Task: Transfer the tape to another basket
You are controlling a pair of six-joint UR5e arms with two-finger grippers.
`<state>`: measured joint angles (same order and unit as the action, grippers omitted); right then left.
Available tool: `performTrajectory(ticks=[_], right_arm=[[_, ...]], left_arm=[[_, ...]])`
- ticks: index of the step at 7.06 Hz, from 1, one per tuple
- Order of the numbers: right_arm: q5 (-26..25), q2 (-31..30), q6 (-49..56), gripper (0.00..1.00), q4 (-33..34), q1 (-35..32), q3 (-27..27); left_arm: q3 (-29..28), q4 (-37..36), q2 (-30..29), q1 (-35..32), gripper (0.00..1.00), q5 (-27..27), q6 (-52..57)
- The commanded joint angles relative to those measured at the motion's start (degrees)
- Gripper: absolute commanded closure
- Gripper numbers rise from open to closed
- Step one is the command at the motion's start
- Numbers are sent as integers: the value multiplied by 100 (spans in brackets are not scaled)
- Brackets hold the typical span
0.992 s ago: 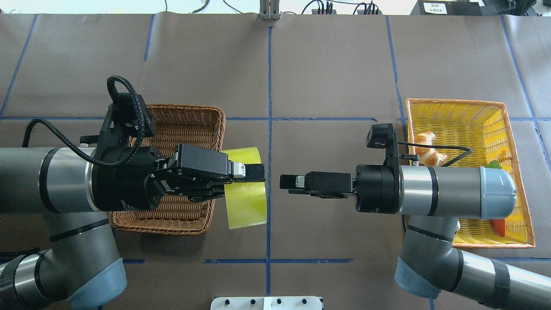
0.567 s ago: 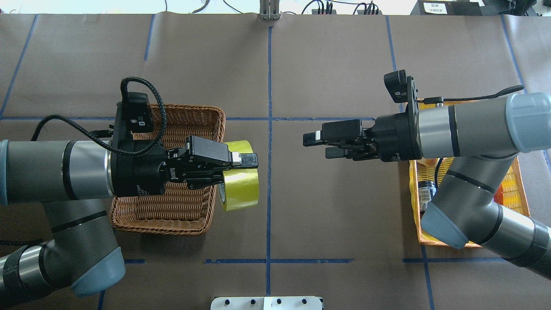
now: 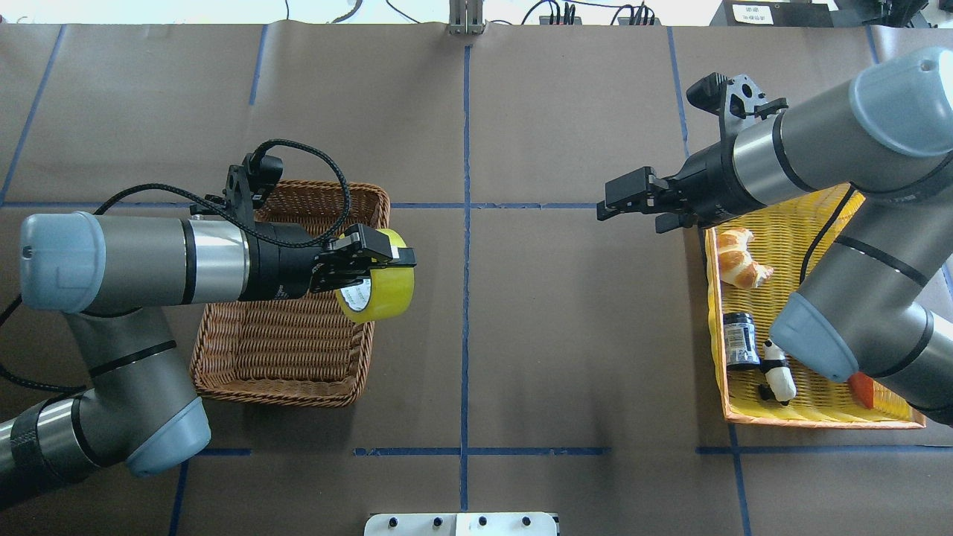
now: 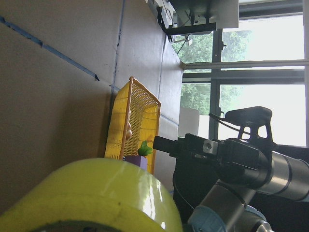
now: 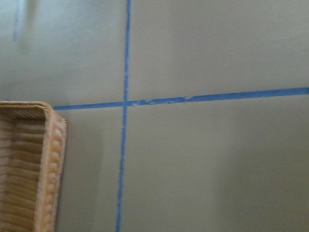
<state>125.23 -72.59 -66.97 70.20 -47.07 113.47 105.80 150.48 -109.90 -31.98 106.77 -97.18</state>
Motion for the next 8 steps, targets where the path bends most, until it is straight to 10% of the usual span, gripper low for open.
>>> performTrajectory(ticks=[1, 6, 7, 8], right_arm=[[-16, -9, 2004, 0, 2218, -415, 341], [167, -1185, 5934, 0, 3395, -1969, 606], [534, -1431, 6515, 0, 3386, -2364, 536], [738, -1616, 6991, 0, 3377, -2629, 457]], left_arm=[[-16, -1113, 179, -71, 100, -34, 680], [63, -3581, 189, -19, 100, -69, 1481], [133, -4318, 162, -19, 74, -60, 1830], [73, -4569, 153, -19, 1, -95, 2495]])
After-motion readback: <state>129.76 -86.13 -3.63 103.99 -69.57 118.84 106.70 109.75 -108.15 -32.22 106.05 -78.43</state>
